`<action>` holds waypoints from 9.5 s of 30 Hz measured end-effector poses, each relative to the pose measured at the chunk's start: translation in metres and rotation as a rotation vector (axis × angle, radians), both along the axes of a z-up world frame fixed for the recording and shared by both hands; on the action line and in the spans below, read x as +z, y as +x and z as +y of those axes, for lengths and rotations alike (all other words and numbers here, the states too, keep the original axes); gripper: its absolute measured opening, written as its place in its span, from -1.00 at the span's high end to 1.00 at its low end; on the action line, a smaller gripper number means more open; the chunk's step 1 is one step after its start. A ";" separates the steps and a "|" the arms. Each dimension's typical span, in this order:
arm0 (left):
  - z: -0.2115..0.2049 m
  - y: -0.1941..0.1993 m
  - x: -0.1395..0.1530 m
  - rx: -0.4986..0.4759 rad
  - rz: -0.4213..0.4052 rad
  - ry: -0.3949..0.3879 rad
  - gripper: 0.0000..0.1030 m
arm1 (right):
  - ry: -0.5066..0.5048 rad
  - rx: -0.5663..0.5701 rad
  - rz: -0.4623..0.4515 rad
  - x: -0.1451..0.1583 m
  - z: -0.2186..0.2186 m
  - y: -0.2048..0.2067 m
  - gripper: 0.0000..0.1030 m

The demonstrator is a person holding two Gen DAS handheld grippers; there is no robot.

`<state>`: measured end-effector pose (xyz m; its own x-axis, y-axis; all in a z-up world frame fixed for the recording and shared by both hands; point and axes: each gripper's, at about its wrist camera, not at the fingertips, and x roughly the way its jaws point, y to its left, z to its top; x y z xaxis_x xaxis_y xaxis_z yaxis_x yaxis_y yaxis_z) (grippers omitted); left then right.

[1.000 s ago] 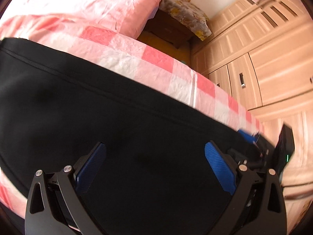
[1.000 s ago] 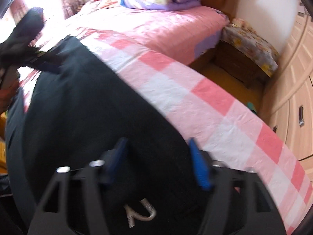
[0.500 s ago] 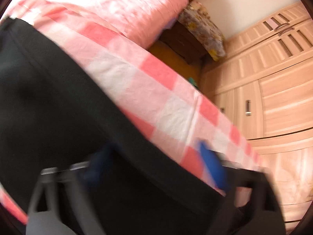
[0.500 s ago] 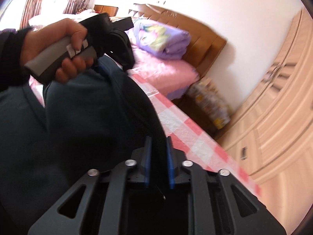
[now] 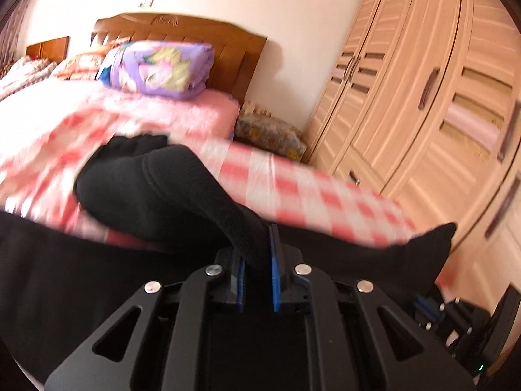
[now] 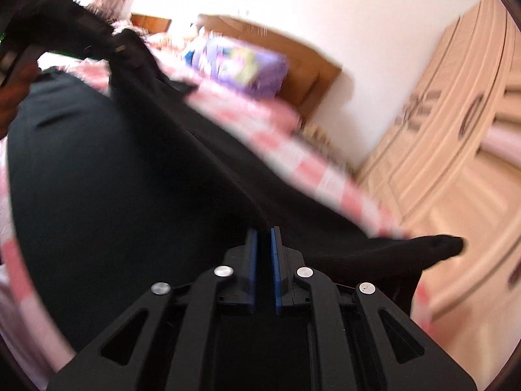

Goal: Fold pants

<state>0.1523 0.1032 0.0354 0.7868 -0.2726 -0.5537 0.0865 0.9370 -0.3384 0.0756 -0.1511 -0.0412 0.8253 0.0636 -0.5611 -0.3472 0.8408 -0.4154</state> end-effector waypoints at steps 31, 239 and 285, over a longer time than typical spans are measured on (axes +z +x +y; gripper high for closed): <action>0.016 -0.015 -0.078 -0.139 0.124 -0.052 -0.57 | 0.962 -0.464 0.082 0.033 -0.225 0.009 -0.88; -0.254 0.116 -0.049 -0.416 0.253 0.379 -0.96 | 0.581 -0.345 0.239 0.007 -0.158 -0.051 -0.72; 0.226 -0.072 -0.037 0.458 0.160 0.304 -0.47 | 0.584 -0.148 0.293 0.030 -0.050 -0.024 -0.76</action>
<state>0.0808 0.3289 -0.0019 0.6872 0.2664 -0.6758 -0.3815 0.9240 -0.0237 0.0513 -0.2015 -0.0114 0.6673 0.3229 -0.6712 -0.2403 0.9463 0.2163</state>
